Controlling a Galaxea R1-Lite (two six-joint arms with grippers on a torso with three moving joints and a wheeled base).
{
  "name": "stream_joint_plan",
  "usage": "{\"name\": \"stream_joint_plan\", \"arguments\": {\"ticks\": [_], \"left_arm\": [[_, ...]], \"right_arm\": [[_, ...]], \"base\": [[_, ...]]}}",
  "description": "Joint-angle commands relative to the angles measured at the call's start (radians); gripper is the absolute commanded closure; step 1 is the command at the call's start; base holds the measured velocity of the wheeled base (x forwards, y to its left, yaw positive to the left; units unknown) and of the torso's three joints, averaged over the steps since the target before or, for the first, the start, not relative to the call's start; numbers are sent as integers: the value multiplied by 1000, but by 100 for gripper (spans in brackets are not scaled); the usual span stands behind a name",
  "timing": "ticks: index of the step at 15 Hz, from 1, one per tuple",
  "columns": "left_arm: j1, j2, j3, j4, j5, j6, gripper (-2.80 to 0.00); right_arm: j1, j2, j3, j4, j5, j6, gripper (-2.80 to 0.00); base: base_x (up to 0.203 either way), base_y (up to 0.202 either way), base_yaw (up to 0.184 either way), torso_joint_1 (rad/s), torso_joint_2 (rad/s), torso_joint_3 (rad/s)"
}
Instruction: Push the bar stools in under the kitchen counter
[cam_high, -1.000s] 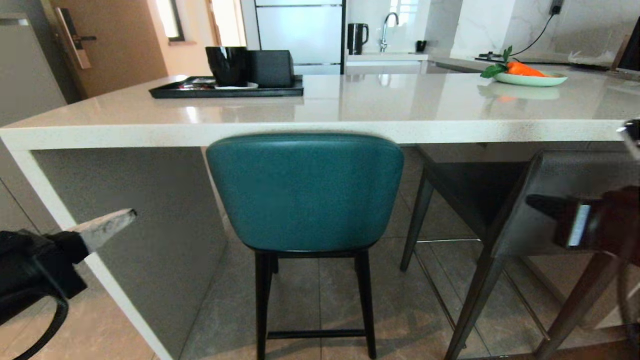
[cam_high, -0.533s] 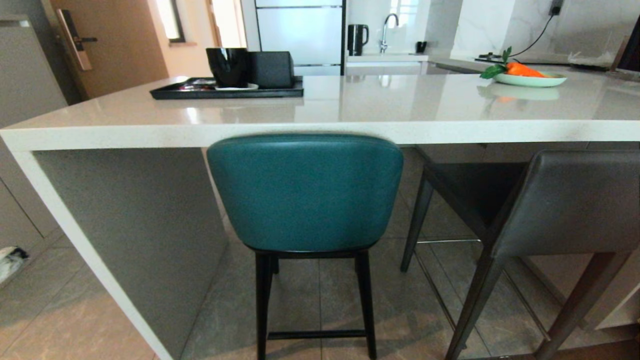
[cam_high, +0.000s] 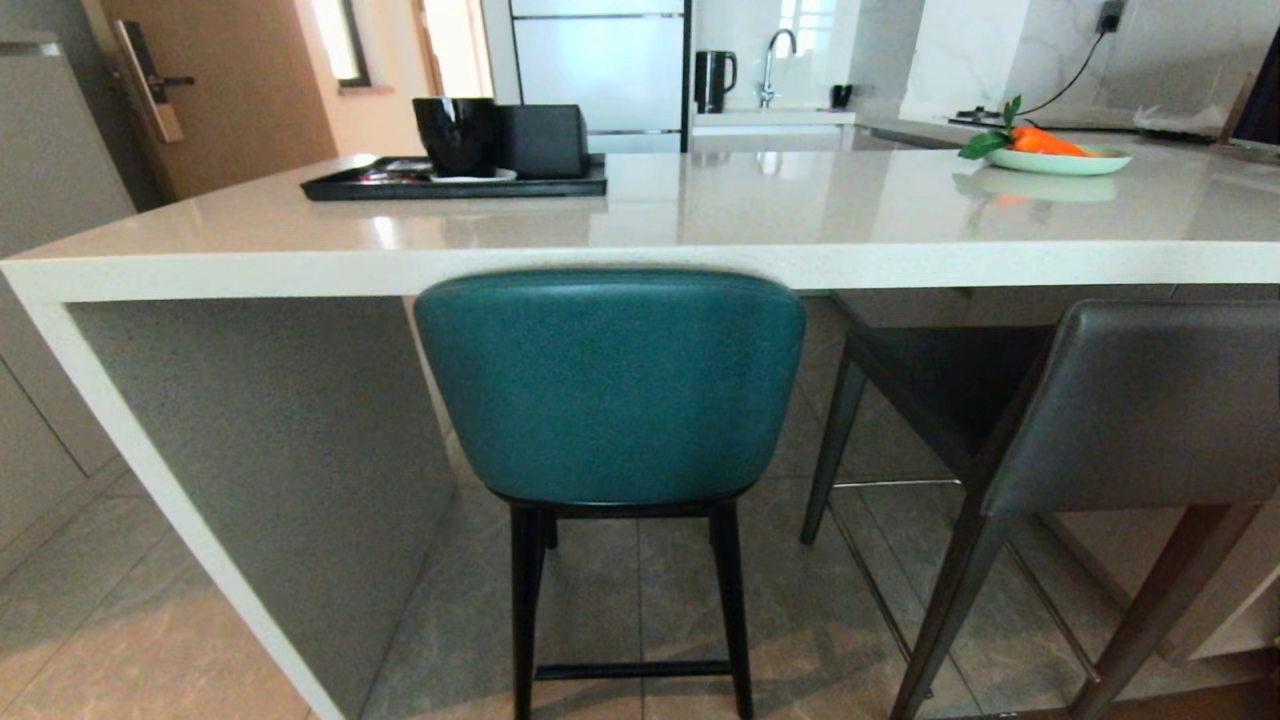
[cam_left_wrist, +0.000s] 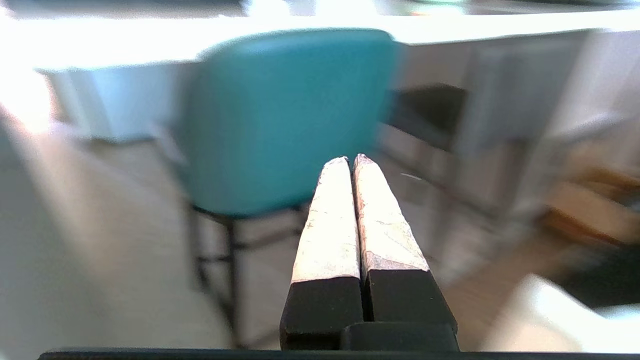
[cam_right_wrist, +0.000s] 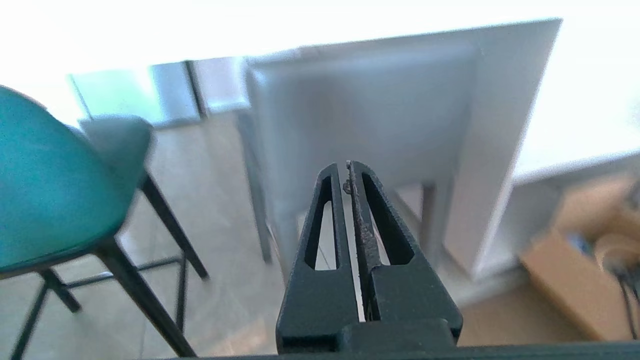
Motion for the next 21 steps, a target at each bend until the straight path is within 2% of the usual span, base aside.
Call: {"name": "stream_joint_plan", "arguments": {"ticks": [1, 3, 5, 6, 7, 8, 11, 13, 14, 15, 16, 17, 18, 19, 21], "left_arm": [[-29, -34, -35, 52, -12, -46, 0], [-21, -80, -17, 56, -22, -45, 0], [-10, -166, 29, 69, -27, -29, 0], [-9, -213, 62, 100, -28, 14, 0], [-8, -255, 106, 154, -22, 124, 0], [-7, -272, 137, 216, 0, 200, 0], [-4, -276, 202, 233, 159, 213, 0], [-6, -276, 257, 228, 360, 208, 0], [-6, -276, 306, 207, 450, 207, 0], [-6, -276, 365, 148, 490, 206, 0], [-5, -276, 440, 38, 502, 210, 0], [-4, -277, 513, -121, 503, 220, 0], [-4, -277, 547, -244, 490, 225, 0], [-5, -278, 557, -302, 481, 224, 0], [-4, -278, 560, -201, 445, 182, 0]], "right_arm": [[-14, -36, -21, 2, 13, -3, 0], [-14, -36, -23, -1, 37, 2, 0], [-14, -36, -23, -8, 131, 4, 0], [-7, -36, -34, -9, 194, 2, 0], [26, -36, -55, -6, 215, -5, 0], [45, -31, -68, -5, 219, -23, 0], [50, -38, 13, -21, 212, -42, 0], [50, -38, 104, -79, 211, -43, 0], [50, -38, 176, -125, 221, -52, 0], [50, -38, 260, -186, 248, -85, 0], [50, -38, 356, -259, 281, -138, 0], [50, -38, 442, -343, 310, -193, 0], [50, -38, 488, -392, 333, -221, 0], [53, -37, 499, -408, 351, -234, 0], [73, -34, 398, -368, 370, -248, 0]], "base": [[0, 0, 0, 0, 0, 0], [0, 0, 0, 0, 0, 0], [0, 0, 0, 0, 0, 0], [0, 0, 0, 0, 0, 0], [0, 0, 0, 0, 0, 0], [0, 0, 0, 0, 0, 0], [0, 0, 0, 0, 0, 0], [0, 0, 0, 0, 0, 0], [0, 0, 0, 0, 0, 0], [0, 0, 0, 0, 0, 0], [0, 0, 0, 0, 0, 0], [0, 0, 0, 0, 0, 0], [0, 0, 0, 0, 0, 0], [0, 0, 0, 0, 0, 0], [0, 0, 0, 0, 0, 0]]}}
